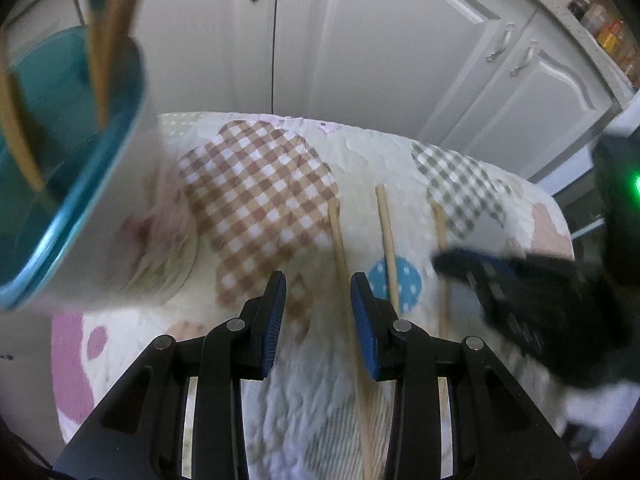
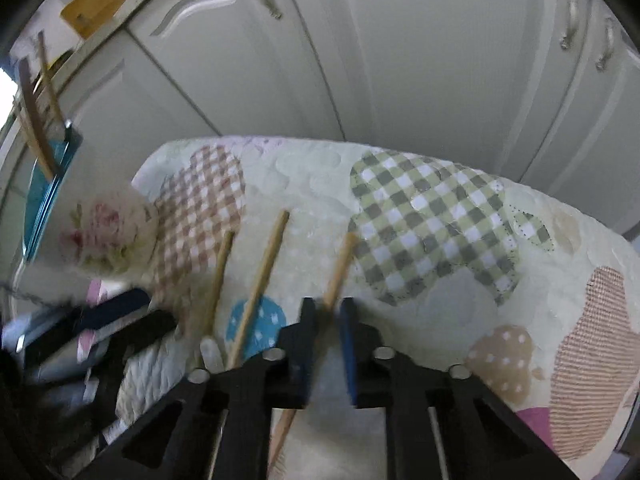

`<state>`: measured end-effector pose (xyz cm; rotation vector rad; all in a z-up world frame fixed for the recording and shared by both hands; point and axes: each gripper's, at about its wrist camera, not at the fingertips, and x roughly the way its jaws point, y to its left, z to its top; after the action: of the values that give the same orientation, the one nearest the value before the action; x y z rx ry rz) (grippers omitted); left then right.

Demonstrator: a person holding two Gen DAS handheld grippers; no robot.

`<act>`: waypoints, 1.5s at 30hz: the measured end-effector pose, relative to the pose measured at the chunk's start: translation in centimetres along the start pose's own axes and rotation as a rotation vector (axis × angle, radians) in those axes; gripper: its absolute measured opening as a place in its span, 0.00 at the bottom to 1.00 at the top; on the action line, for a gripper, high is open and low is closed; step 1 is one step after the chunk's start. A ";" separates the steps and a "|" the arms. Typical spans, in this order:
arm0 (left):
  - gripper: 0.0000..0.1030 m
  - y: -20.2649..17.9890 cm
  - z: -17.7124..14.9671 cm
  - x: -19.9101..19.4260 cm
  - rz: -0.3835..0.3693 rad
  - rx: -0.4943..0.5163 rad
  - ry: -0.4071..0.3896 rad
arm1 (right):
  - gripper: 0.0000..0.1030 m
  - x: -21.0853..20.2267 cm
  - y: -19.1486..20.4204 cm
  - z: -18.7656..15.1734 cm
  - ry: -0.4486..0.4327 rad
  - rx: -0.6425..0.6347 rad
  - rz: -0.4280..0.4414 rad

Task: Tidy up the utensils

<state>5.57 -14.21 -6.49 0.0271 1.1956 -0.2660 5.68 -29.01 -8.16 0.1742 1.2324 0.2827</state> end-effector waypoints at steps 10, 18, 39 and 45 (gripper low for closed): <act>0.31 -0.9 2.3 3.5 0.060 0.021 0.033 | 0.09 -2.5 -4.5 -2.7 0.019 0.069 0.036; 0.05 -0.9 2.8 2.6 0.004 0.028 0.044 | 0.09 -1.4 -3.3 -1.5 -0.014 0.058 0.024; 0.05 3.2 -3.2 -13.7 -0.145 0.017 -0.173 | 0.17 -9.4 0.3 -4.6 -0.115 0.009 0.034; 0.05 3.3 -4.4 -15.3 -0.147 0.020 -0.193 | 0.21 -3.2 0.3 -2.9 -0.022 0.028 -0.034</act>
<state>-2.96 -7.40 5.59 -0.0685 1.0046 -0.4008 1.91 -29.78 -6.17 0.1801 1.2163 0.2337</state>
